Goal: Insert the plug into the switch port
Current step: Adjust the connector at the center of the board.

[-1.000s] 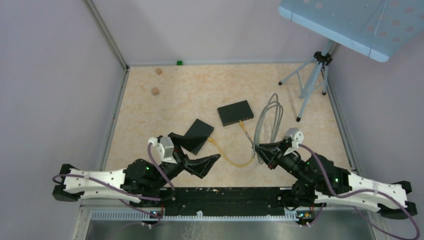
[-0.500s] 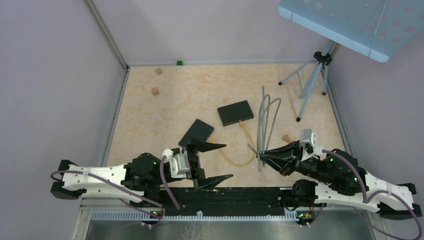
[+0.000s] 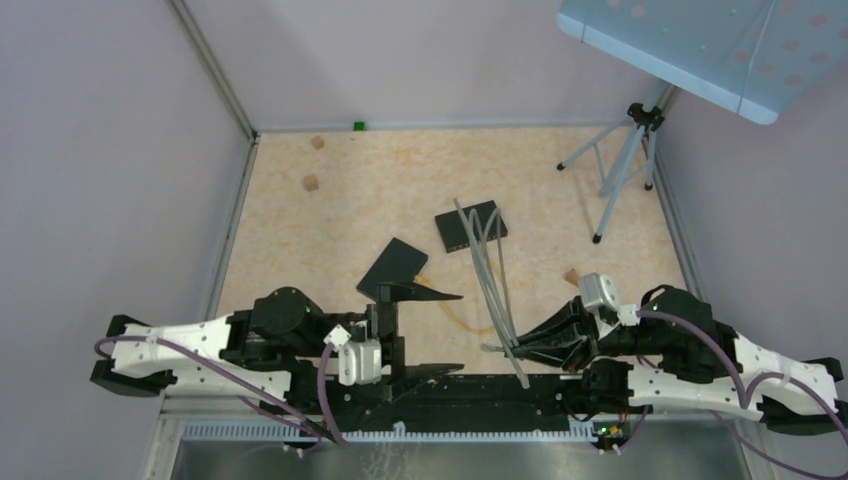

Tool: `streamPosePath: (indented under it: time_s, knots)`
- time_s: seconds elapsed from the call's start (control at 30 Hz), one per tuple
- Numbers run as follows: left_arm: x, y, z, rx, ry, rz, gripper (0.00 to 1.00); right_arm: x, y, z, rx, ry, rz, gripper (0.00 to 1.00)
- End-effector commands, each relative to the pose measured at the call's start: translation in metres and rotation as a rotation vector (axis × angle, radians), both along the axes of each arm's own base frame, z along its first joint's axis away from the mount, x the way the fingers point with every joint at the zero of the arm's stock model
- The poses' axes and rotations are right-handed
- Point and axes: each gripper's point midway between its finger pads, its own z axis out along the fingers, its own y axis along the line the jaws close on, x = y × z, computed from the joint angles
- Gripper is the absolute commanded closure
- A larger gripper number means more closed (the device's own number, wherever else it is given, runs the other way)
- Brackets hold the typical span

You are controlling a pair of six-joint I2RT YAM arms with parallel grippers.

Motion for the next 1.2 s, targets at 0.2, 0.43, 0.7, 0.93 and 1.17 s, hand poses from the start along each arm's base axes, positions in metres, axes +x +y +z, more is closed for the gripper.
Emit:
streamPosePath:
  time_s: [0.2,0.43,0.7,0.93,1.17]
  knots:
    - [0.028,0.005,0.028,0.103,-0.322,0.144,0.03,-0.040,-0.010,0.015,-0.058,0.034,0.217,1.00]
    - [0.015,-0.007,0.026,0.152,-0.379,0.061,0.01,-0.050,-0.010,0.012,-0.092,0.051,0.280,1.00]
    - [0.003,-0.026,-0.016,0.337,-0.362,-0.045,0.01,-0.058,-0.006,0.010,-0.119,0.050,0.338,1.00]
    - [0.006,-0.027,-0.040,0.390,-0.338,-0.033,0.01,-0.055,-0.005,0.006,-0.129,0.053,0.319,1.00]
    - [0.006,-0.028,-0.060,0.468,-0.306,-0.041,0.03,-0.055,-0.003,0.006,-0.131,0.049,0.326,1.00]
